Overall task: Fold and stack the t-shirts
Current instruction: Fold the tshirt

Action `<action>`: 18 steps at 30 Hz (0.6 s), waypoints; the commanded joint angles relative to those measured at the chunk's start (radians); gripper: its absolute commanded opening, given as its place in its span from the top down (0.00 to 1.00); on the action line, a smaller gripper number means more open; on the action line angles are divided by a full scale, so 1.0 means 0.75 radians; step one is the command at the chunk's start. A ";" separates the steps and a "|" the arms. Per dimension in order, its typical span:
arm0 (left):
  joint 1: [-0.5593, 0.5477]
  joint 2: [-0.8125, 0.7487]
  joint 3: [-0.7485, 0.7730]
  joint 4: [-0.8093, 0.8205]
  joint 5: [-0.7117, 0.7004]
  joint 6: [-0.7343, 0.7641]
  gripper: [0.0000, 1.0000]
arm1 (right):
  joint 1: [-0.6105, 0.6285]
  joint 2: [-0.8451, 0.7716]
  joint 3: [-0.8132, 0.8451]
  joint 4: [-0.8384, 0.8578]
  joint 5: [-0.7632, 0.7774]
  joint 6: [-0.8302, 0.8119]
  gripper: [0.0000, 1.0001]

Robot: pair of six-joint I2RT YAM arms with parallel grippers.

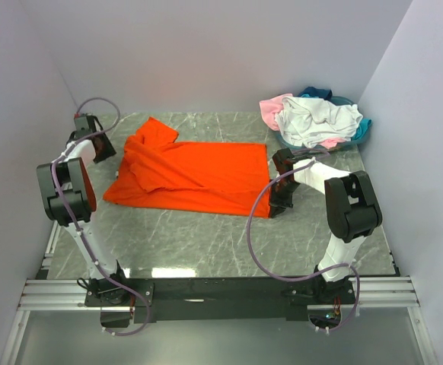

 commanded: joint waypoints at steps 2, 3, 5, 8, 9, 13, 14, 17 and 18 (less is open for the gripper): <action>-0.007 0.003 -0.090 0.039 0.071 -0.001 0.56 | 0.008 0.011 -0.060 -0.029 0.059 -0.011 1.00; -0.011 0.003 -0.112 0.045 0.079 -0.001 0.55 | 0.010 0.013 -0.058 -0.027 0.057 -0.011 1.00; -0.013 0.013 -0.120 0.045 0.092 -0.008 0.55 | 0.008 0.016 -0.049 -0.029 0.057 -0.015 1.00; -0.029 0.030 -0.114 0.041 0.110 -0.012 0.55 | 0.010 0.024 -0.037 -0.037 0.061 -0.021 1.00; -0.037 0.036 -0.102 0.037 0.116 -0.014 0.55 | 0.010 0.028 -0.035 -0.039 0.061 -0.021 1.00; -0.064 0.044 -0.104 0.039 0.155 -0.036 0.55 | 0.012 0.030 -0.035 -0.035 0.057 -0.019 1.00; -0.070 0.040 -0.108 0.037 0.155 -0.040 0.55 | 0.012 0.030 -0.037 -0.035 0.055 -0.017 1.00; -0.084 0.003 -0.131 0.035 0.133 -0.071 0.55 | 0.015 0.026 -0.049 -0.029 0.053 -0.015 1.00; -0.088 -0.005 -0.141 0.035 0.131 -0.085 0.56 | 0.017 0.026 -0.051 -0.027 0.053 -0.015 1.00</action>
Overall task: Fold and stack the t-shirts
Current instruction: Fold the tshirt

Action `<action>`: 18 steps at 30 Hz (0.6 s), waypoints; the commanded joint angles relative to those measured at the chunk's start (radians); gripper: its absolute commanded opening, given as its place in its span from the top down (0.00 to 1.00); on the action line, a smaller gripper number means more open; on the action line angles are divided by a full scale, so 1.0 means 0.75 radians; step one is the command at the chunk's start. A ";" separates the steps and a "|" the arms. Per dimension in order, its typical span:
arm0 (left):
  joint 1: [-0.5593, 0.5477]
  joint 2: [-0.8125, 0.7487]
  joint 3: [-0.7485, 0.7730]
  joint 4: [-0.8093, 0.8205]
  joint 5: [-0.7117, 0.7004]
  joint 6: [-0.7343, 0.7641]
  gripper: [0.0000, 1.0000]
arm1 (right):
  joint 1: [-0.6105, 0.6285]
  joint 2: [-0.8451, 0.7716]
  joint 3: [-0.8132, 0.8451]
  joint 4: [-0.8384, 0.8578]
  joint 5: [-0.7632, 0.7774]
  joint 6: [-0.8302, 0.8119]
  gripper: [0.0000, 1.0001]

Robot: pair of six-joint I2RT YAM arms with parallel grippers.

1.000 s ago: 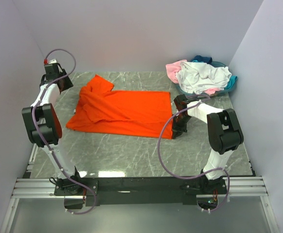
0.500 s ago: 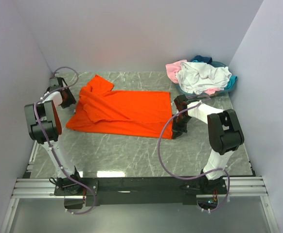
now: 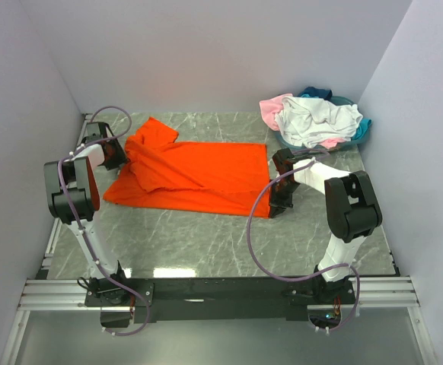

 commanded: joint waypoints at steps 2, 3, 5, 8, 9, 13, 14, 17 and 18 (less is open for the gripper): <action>-0.020 -0.063 -0.032 0.011 0.064 -0.086 0.57 | 0.016 0.028 -0.053 -0.023 0.056 -0.014 1.00; -0.020 -0.075 -0.040 0.021 0.085 -0.096 0.57 | 0.018 0.032 -0.053 -0.025 0.056 -0.014 1.00; -0.020 -0.102 -0.067 0.042 0.132 -0.135 0.57 | 0.020 0.034 -0.049 -0.025 0.054 -0.017 1.00; -0.022 -0.141 -0.091 0.042 0.134 -0.182 0.58 | 0.020 0.038 -0.041 -0.029 0.052 -0.014 1.00; -0.018 -0.149 -0.101 0.044 0.144 -0.192 0.59 | 0.020 0.038 -0.037 -0.027 0.052 -0.014 1.00; -0.020 -0.210 -0.130 0.073 0.193 -0.239 0.59 | 0.026 0.046 -0.039 -0.027 0.050 -0.017 1.00; -0.022 -0.221 -0.134 0.075 0.200 -0.245 0.58 | 0.026 0.048 -0.039 -0.027 0.050 -0.017 1.00; -0.018 -0.259 -0.149 0.101 0.206 -0.264 0.58 | 0.030 0.052 -0.037 -0.029 0.050 -0.019 1.00; -0.018 -0.264 -0.151 0.107 0.208 -0.266 0.58 | 0.030 0.050 -0.037 -0.029 0.050 -0.019 1.00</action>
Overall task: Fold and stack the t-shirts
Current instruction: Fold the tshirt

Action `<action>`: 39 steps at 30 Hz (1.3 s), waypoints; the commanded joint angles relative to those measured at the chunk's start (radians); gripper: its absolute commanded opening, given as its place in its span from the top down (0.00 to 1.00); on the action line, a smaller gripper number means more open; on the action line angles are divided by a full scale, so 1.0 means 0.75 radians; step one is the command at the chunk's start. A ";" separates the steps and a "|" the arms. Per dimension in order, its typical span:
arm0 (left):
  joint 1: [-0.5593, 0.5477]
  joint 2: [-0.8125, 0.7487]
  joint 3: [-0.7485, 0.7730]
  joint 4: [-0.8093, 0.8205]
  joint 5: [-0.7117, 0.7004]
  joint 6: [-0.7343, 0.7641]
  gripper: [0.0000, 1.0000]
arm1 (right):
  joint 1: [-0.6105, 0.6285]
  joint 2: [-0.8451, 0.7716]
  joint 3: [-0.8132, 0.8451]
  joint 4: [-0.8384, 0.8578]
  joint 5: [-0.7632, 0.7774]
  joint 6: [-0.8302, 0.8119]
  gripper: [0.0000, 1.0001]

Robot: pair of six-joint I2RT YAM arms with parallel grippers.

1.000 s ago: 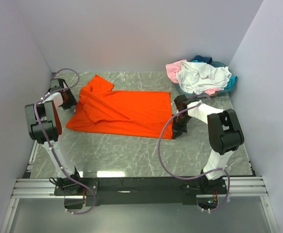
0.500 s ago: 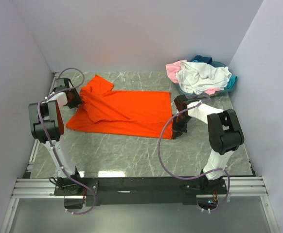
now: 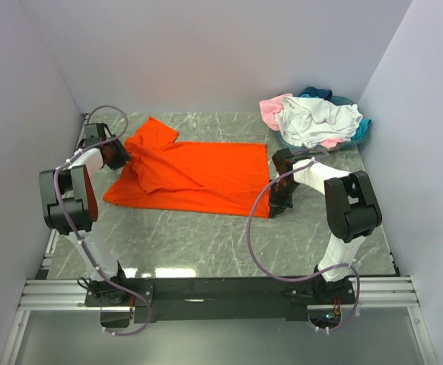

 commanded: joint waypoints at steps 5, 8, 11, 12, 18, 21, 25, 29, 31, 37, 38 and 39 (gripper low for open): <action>0.012 -0.075 -0.019 0.129 0.115 -0.072 0.57 | 0.024 0.054 -0.029 -0.032 0.050 -0.020 1.00; 0.039 -0.055 -0.035 0.160 0.109 -0.098 0.57 | 0.026 0.052 -0.027 -0.034 0.050 -0.020 1.00; 0.074 -0.030 -0.037 0.204 0.113 -0.133 0.57 | 0.024 0.054 -0.029 -0.038 0.054 -0.022 1.00; 0.090 -0.028 -0.048 0.221 0.113 -0.147 0.58 | 0.026 0.054 -0.029 -0.040 0.056 -0.022 1.00; 0.115 0.031 -0.048 0.383 0.211 -0.235 0.58 | 0.028 0.052 -0.025 -0.049 0.062 -0.020 1.00; 0.113 0.111 -0.031 0.432 0.309 -0.270 0.58 | 0.028 0.054 -0.017 -0.055 0.064 -0.022 1.00; 0.113 0.168 -0.037 0.456 0.358 -0.287 0.56 | 0.030 0.050 -0.012 -0.061 0.074 -0.020 1.00; 0.113 0.186 -0.048 0.460 0.373 -0.285 0.56 | 0.030 0.054 -0.019 -0.061 0.072 -0.016 1.00; 0.113 0.199 -0.046 0.458 0.369 -0.280 0.58 | 0.030 0.054 -0.021 -0.059 0.072 -0.016 1.00; 0.115 0.211 -0.015 0.430 0.336 -0.274 0.87 | 0.032 0.058 -0.021 -0.069 0.081 -0.016 1.00; 0.115 0.209 0.003 0.418 0.332 -0.270 0.95 | 0.032 0.056 -0.021 -0.069 0.083 -0.016 1.00; 0.119 0.207 0.014 0.389 0.328 -0.256 0.97 | 0.032 0.056 -0.021 -0.069 0.085 -0.014 1.00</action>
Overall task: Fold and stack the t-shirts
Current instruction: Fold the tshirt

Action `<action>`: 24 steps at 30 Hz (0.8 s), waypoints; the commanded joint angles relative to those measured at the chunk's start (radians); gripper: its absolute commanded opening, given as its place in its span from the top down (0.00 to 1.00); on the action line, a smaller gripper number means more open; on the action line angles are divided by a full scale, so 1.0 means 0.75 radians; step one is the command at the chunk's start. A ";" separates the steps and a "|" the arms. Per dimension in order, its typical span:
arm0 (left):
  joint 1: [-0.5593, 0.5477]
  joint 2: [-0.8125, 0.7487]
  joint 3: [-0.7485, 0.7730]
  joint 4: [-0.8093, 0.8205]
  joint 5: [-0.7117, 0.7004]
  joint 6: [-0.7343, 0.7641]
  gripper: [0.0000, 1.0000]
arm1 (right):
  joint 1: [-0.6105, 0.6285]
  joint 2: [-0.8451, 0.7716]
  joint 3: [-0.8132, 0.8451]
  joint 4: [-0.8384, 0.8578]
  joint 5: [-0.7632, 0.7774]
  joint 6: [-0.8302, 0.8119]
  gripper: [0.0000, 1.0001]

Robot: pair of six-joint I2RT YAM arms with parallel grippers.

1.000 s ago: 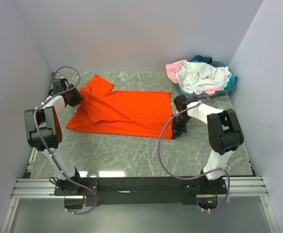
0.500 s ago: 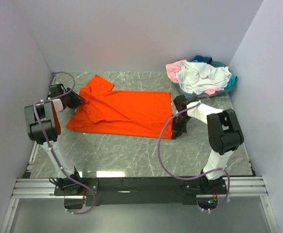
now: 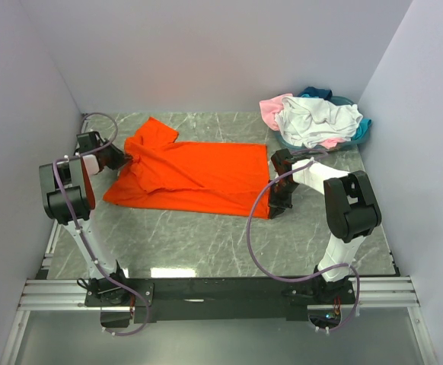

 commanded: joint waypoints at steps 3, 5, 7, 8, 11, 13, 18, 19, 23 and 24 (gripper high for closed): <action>0.009 0.001 0.109 -0.081 -0.027 0.074 1.00 | 0.021 0.053 -0.026 -0.054 0.083 -0.012 1.00; 0.009 -0.007 0.152 -0.108 -0.045 0.113 1.00 | 0.019 0.057 -0.026 -0.058 0.085 -0.010 1.00; 0.009 -0.009 0.193 -0.192 -0.074 0.184 1.00 | 0.021 0.057 -0.024 -0.058 0.087 -0.010 1.00; 0.007 -0.009 0.239 -0.212 -0.082 0.209 1.00 | 0.019 0.059 -0.024 -0.058 0.091 -0.010 1.00; 0.009 0.032 0.370 -0.324 -0.070 0.319 1.00 | 0.019 0.060 -0.024 -0.060 0.095 -0.014 1.00; 0.007 0.087 0.444 -0.390 -0.074 0.401 1.00 | 0.021 0.062 -0.024 -0.060 0.093 -0.014 1.00; 0.007 0.165 0.596 -0.586 -0.172 0.554 1.00 | 0.019 0.057 -0.026 -0.060 0.089 -0.010 1.00; 0.007 0.163 0.600 -0.599 -0.196 0.571 1.00 | 0.021 0.057 -0.026 -0.058 0.091 -0.010 1.00; 0.007 0.151 0.565 -0.605 -0.293 0.602 0.94 | 0.021 0.060 -0.026 -0.065 0.091 -0.014 1.00; 0.009 0.145 0.559 -0.595 -0.307 0.598 0.91 | 0.021 0.057 -0.024 -0.065 0.093 -0.012 1.00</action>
